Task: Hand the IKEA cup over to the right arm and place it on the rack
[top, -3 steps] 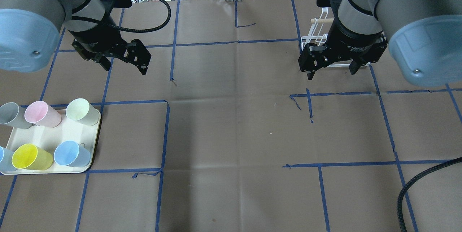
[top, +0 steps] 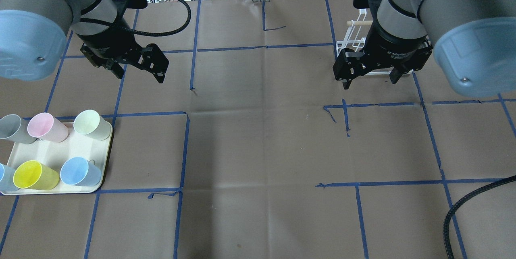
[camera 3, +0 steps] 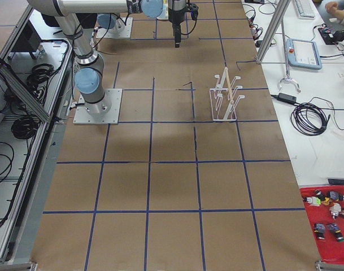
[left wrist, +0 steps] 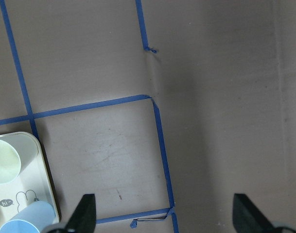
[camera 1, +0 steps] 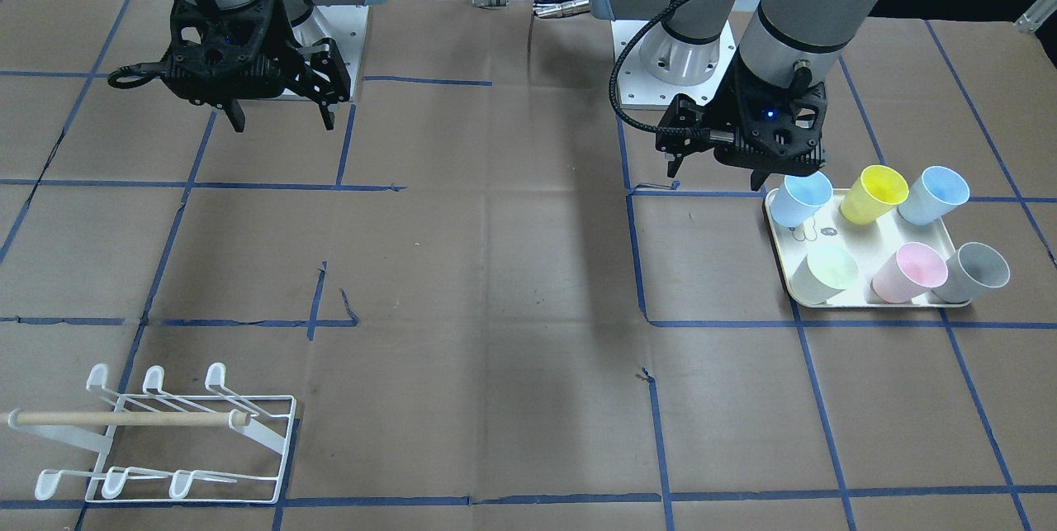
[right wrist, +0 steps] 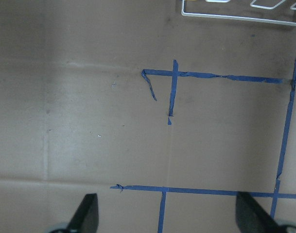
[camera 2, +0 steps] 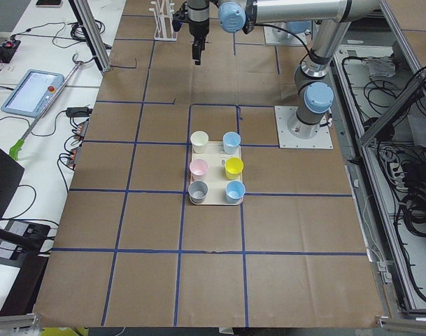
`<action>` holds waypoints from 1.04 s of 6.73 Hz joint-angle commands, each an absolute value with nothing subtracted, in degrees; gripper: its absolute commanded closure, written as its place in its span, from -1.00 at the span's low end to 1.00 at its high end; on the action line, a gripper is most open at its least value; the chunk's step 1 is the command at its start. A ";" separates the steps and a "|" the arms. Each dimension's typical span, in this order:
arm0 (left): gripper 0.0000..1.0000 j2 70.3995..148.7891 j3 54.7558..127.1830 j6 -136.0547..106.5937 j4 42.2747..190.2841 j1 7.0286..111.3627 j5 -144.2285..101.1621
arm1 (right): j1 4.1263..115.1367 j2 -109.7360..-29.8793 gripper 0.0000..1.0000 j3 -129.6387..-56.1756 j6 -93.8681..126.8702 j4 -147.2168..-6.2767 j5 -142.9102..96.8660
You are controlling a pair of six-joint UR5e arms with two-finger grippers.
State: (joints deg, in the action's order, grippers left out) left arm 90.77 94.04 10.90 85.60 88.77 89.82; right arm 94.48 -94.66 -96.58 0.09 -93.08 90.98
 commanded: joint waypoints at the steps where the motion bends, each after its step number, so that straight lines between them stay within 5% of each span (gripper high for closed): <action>1: -1.00 90.70 94.04 10.90 85.52 88.77 89.82 | 94.48 -94.66 -1.00 -96.59 0.09 -93.08 90.97; 7: -1.00 89.74 95.62 11.51 85.17 87.89 89.91 | 94.48 -94.57 -1.00 -96.59 0.09 -93.08 91.14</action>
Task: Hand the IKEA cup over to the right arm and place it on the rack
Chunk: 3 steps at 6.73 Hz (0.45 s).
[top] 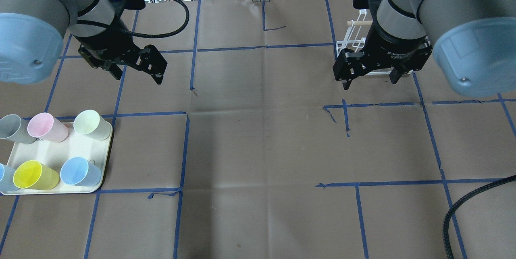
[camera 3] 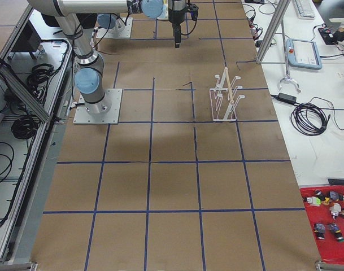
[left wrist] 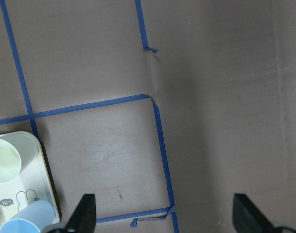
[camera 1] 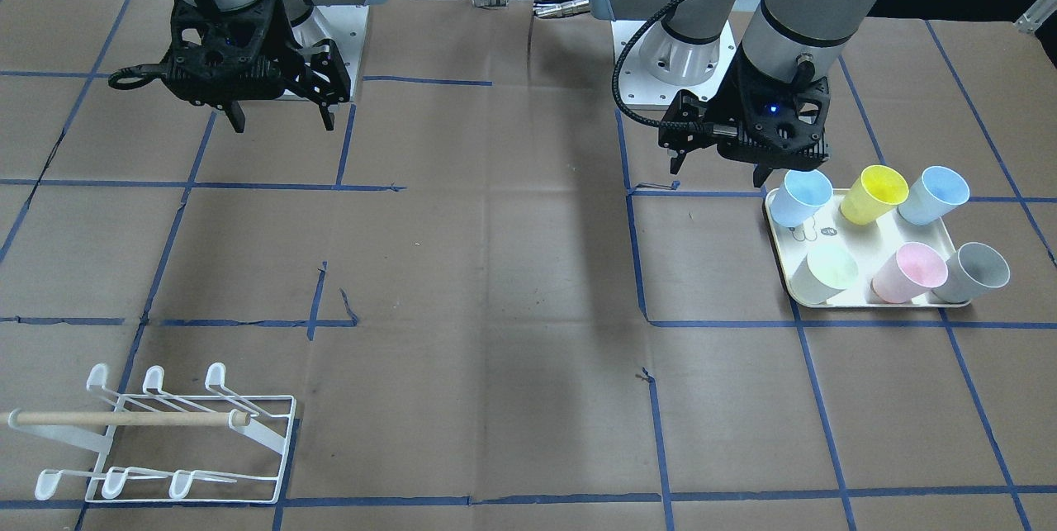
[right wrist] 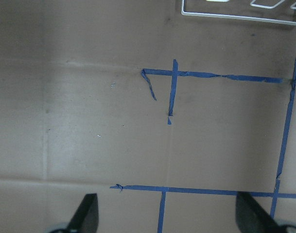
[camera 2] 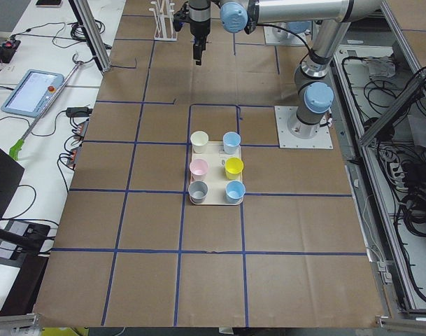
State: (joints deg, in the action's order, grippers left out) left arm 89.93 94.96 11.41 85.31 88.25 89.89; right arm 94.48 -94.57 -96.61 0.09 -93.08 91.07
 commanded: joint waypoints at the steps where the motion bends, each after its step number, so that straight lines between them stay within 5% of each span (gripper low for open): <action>1: -1.00 89.56 95.89 12.47 85.60 86.76 90.09 | 94.48 -94.57 -1.00 -96.59 0.09 -93.08 91.06; 3: -0.99 89.12 98.07 22.02 85.08 76.70 89.74 | 94.48 -94.57 -1.00 -96.59 0.09 -92.99 91.14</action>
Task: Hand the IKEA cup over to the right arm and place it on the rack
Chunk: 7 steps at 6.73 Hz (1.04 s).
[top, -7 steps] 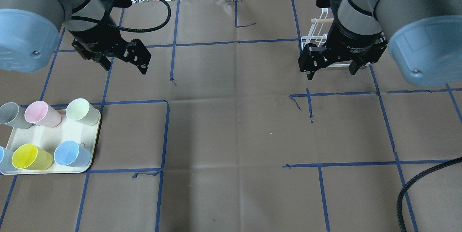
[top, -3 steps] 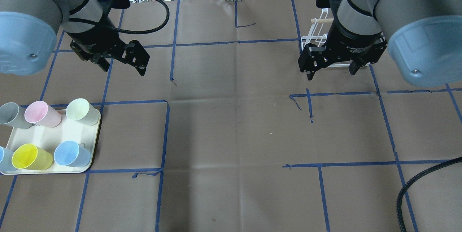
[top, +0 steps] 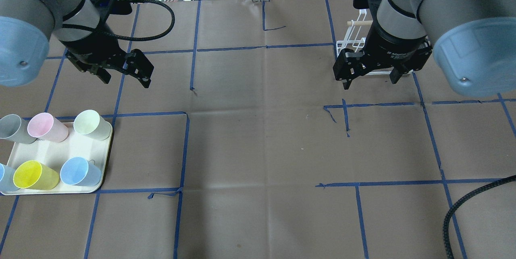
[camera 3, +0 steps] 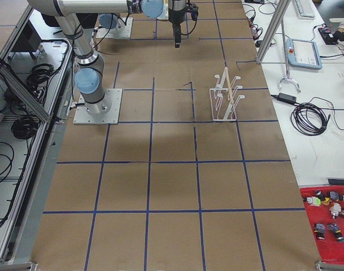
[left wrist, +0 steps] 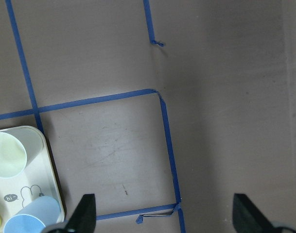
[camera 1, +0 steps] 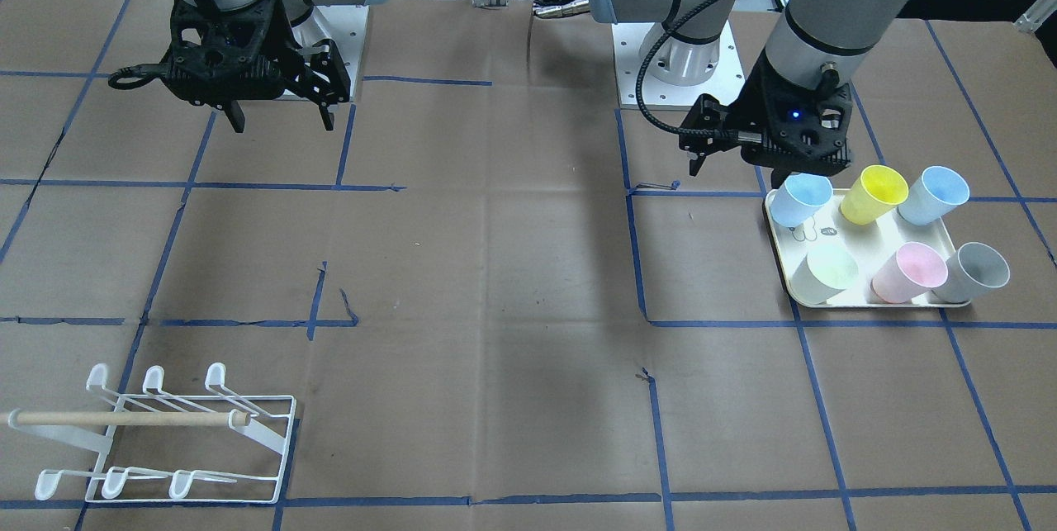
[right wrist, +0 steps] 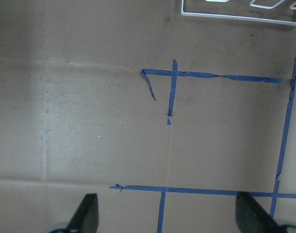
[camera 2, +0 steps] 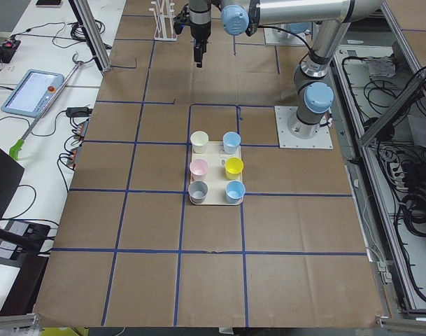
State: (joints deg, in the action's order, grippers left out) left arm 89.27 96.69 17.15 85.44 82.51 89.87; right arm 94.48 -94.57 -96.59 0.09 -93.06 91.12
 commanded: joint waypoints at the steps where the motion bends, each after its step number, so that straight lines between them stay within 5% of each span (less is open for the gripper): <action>1: -0.98 89.12 99.65 26.06 84.12 71.25 89.74 | 94.48 -94.57 -1.00 -96.68 0.09 -93.08 91.14; 7: -0.98 90.79 114.42 34.46 63.64 61.17 89.65 | 94.48 -94.57 -1.00 -96.59 0.09 -93.08 91.14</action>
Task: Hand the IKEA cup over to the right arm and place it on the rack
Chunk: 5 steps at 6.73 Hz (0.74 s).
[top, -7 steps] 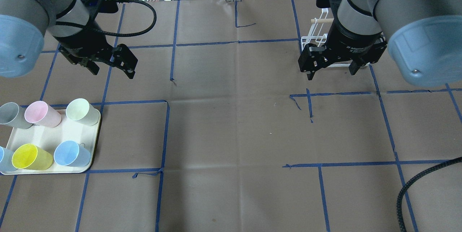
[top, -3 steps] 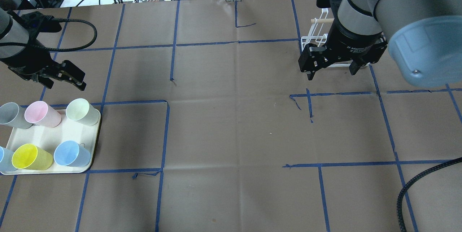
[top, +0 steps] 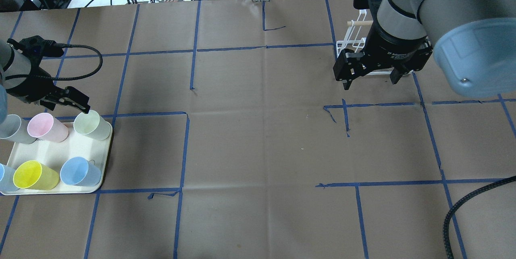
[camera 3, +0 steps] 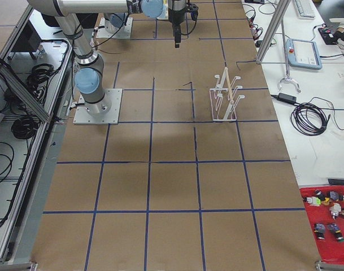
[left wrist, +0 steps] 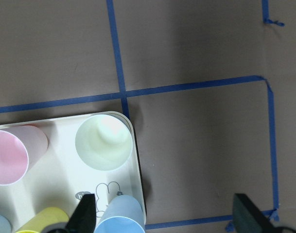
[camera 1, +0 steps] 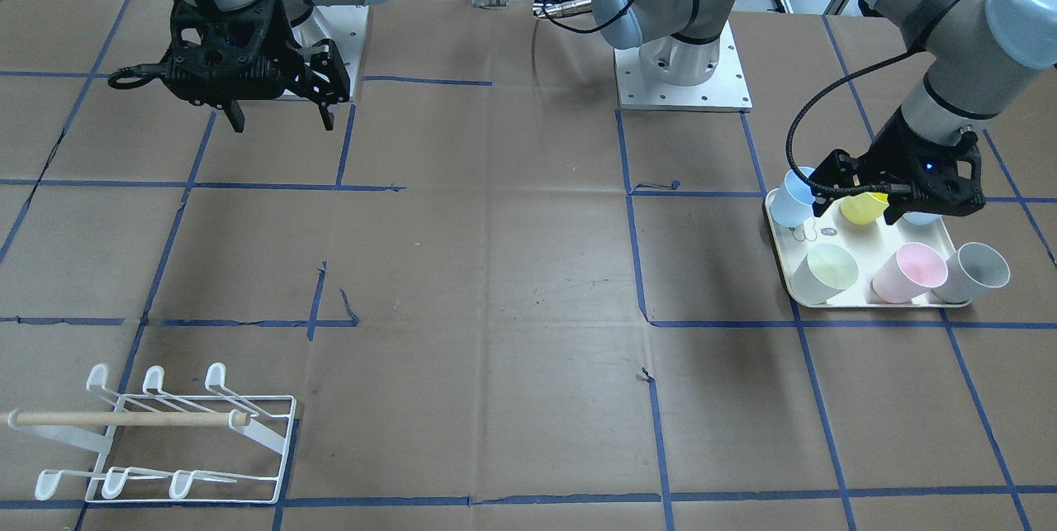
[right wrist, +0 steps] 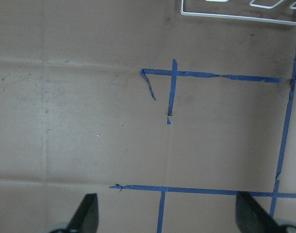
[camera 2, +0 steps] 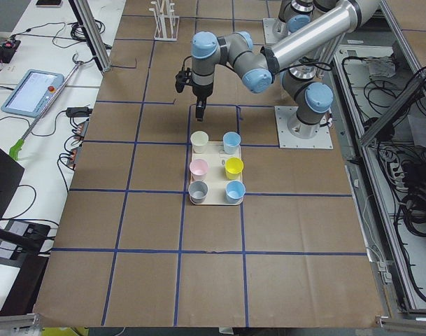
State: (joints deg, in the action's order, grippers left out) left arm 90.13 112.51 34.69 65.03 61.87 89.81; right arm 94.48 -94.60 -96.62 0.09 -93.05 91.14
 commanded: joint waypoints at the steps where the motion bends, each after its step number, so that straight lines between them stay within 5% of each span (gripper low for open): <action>1: -0.98 92.27 115.22 32.97 61.72 61.26 89.30 | 94.48 -94.57 -1.00 -96.59 0.09 -93.08 91.14; 5: -0.98 100.80 115.31 32.17 56.52 61.96 89.30 | 94.48 -94.57 -1.00 -96.68 0.09 -93.08 91.05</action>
State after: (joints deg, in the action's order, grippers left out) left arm 99.09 115.29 32.30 57.54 61.86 89.23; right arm 94.48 -94.57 -96.65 0.09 -93.08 91.06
